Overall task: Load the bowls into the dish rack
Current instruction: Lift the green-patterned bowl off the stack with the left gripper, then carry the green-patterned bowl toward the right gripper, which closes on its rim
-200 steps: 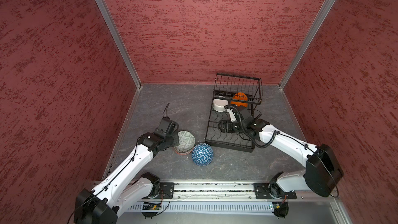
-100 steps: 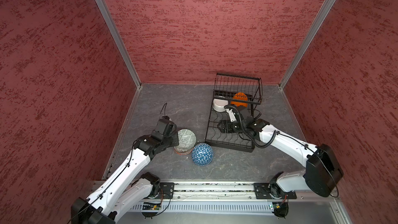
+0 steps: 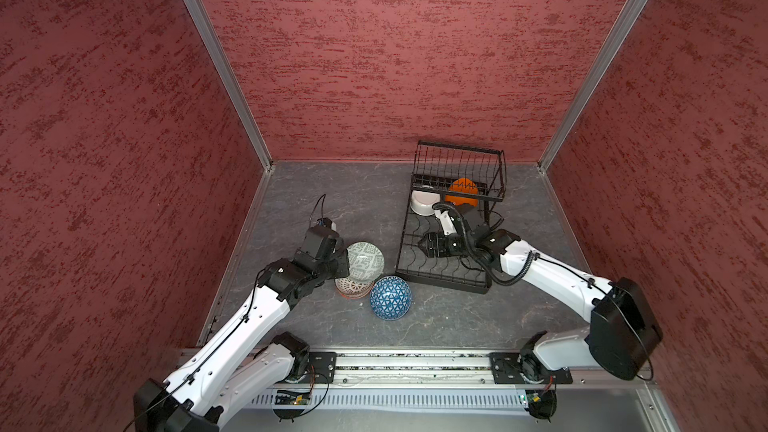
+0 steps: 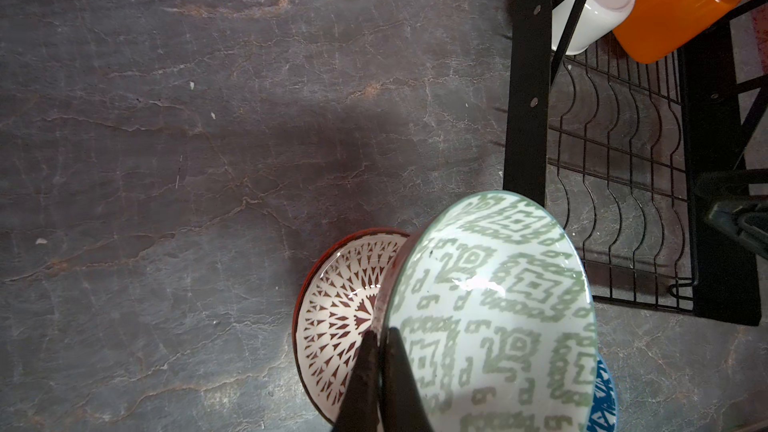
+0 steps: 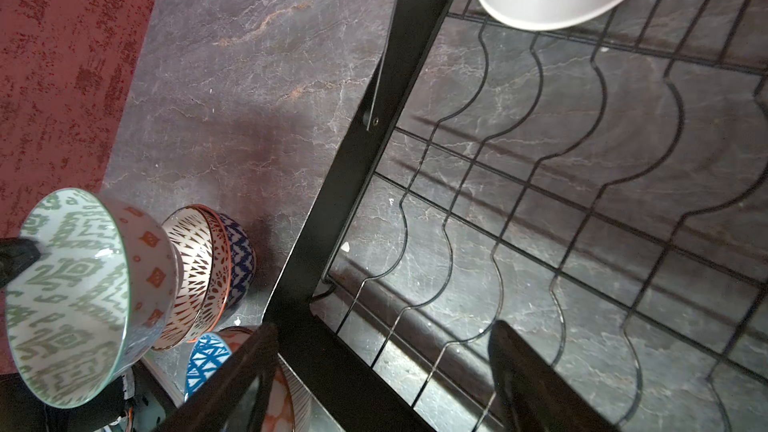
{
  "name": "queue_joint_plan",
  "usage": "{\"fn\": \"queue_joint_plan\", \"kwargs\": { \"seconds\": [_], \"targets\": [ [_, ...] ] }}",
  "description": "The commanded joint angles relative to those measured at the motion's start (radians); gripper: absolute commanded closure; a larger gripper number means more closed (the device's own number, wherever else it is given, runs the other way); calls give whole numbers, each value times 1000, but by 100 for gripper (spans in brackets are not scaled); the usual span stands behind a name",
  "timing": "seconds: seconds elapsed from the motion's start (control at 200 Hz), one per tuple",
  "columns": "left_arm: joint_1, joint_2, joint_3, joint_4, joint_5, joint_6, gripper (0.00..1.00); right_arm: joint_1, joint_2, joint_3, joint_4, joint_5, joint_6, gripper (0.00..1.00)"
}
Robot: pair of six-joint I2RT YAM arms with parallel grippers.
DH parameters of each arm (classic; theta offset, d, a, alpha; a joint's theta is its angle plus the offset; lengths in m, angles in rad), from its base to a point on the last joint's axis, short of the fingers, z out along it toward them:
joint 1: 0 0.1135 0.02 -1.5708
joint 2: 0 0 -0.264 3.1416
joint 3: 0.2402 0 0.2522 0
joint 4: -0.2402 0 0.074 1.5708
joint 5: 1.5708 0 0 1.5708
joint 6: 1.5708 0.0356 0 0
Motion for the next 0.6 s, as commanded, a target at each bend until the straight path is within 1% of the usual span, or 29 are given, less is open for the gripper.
{"fn": "queue_joint_plan", "kwargs": {
  "seconds": [0.0,0.266,0.596],
  "targets": [
    [-18,-1,39,79,-9,12,100,10,-30,27,33,-38,19,21],
    [-78,43,54,134,-46,14,100,37,-71,40,24,-34,47,23],
    [-174,166,123,201,-110,33,100,63,-82,58,4,-32,54,29]
  ]
}}
